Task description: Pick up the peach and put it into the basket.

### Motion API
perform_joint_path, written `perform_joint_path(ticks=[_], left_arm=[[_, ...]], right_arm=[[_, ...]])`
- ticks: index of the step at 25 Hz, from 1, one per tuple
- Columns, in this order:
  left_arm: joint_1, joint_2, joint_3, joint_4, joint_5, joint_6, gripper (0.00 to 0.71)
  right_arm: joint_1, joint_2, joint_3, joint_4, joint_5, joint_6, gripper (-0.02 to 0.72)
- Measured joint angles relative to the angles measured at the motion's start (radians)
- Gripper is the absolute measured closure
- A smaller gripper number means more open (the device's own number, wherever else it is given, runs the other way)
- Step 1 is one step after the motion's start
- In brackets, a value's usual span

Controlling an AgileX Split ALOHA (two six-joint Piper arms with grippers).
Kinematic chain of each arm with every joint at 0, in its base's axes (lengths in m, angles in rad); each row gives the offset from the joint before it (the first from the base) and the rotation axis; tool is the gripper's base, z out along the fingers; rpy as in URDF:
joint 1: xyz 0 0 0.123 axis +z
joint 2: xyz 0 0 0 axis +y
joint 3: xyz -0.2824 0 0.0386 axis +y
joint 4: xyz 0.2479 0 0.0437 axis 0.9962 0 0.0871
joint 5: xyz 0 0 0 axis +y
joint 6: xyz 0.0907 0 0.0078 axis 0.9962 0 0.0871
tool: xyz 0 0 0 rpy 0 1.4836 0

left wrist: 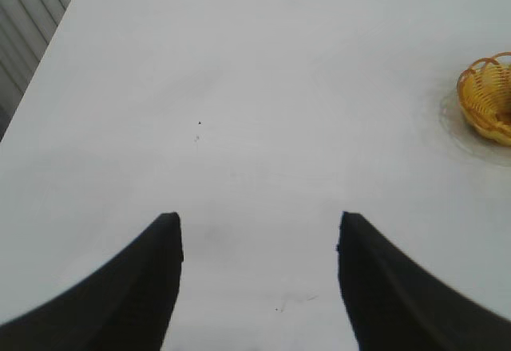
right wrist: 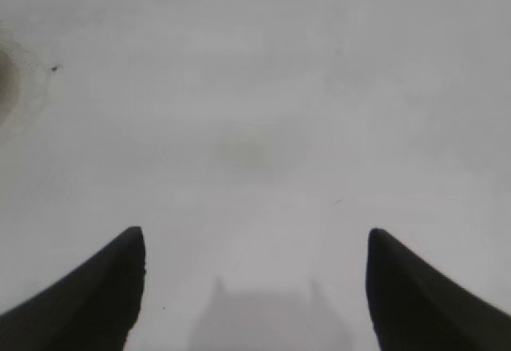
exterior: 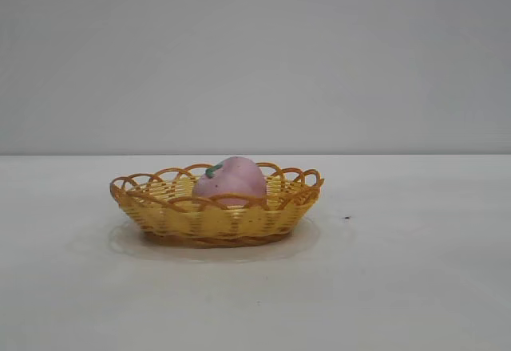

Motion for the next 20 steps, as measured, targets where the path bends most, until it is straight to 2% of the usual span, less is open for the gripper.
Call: perform_joint_path(ticks=[8, 20], left_arm=[[0.0, 0.0, 0.0, 0.0, 0.0, 0.002, 0.335], [0.0, 0.0, 0.0, 0.0, 0.0, 0.002, 0.335]], right_arm=[[0.0, -0.024, 0.0, 0.0, 0.003, -0.002, 0.208], [0.0, -0.211, 0.0, 0.0, 0.012, -0.004, 0.208]])
